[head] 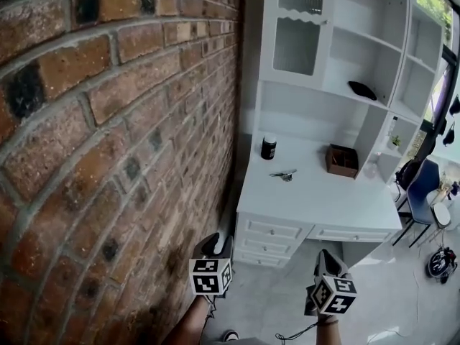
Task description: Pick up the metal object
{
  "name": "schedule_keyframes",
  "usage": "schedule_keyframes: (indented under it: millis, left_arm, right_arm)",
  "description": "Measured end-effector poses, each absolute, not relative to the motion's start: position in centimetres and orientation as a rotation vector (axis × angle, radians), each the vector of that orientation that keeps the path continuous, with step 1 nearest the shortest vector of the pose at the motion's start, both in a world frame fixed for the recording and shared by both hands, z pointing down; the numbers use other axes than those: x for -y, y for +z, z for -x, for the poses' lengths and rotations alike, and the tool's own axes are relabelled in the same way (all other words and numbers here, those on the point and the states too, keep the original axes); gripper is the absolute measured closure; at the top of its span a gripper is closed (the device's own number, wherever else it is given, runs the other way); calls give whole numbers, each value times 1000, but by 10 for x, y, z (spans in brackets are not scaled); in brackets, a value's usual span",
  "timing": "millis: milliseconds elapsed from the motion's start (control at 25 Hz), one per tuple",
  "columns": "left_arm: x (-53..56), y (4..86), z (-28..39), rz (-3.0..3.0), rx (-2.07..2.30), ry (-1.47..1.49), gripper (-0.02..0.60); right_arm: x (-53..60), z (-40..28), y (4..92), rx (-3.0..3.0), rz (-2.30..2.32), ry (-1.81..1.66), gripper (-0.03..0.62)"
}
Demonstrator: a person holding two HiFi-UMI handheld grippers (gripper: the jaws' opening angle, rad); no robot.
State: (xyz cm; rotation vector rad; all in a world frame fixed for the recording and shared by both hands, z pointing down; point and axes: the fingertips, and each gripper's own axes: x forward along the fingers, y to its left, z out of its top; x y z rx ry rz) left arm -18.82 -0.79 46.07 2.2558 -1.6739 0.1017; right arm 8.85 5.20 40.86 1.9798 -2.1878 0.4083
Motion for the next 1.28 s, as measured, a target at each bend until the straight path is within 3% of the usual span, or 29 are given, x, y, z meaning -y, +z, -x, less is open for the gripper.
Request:
schedule_keyframes:
  millis: [720, 1280]
  left_arm:
    - [56, 494, 186, -2195, 1650, 122, 448]
    - [175, 499, 150, -2158, 1674, 174, 448]
  right_arm:
    - [1, -88, 444, 2139, -1901, 461, 592]
    - [145, -110, 451, 2179, -1810, 497, 592]
